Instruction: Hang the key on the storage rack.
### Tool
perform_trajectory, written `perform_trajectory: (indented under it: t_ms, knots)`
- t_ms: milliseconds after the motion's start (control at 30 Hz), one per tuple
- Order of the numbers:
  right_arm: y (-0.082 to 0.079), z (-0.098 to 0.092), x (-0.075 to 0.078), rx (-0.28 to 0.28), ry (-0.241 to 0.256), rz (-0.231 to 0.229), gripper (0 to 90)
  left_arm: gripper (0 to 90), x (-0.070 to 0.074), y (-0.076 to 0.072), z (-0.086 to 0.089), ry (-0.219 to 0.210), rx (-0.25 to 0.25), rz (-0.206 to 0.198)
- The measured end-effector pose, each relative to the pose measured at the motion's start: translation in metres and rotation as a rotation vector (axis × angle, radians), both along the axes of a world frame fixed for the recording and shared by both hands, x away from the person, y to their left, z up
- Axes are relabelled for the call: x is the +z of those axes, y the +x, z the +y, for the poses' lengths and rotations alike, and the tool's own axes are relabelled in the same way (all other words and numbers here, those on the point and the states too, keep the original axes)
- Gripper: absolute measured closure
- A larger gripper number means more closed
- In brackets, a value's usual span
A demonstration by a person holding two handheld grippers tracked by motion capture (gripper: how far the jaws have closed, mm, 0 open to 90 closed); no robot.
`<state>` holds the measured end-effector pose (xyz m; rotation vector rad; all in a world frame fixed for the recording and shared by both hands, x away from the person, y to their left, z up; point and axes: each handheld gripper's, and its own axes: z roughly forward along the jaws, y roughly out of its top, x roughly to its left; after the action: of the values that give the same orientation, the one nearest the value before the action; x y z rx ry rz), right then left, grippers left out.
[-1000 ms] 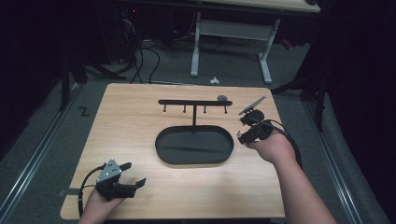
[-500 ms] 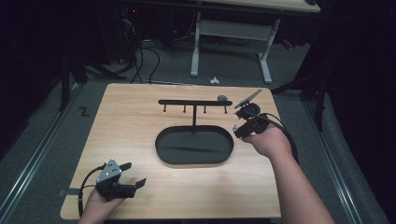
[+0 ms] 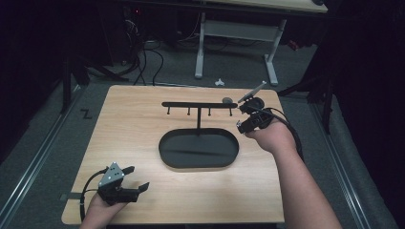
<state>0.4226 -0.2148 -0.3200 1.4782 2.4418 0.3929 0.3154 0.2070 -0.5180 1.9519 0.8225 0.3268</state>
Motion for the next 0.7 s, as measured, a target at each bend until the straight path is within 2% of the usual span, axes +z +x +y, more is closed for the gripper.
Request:
perform_trajectory:
  t_ms: [700]
  knots:
    - [0.016,0.019,0.012,0.004,0.010,-0.045,68.4,14.4,0.000,0.000,0.000,0.004,-0.004,0.000]
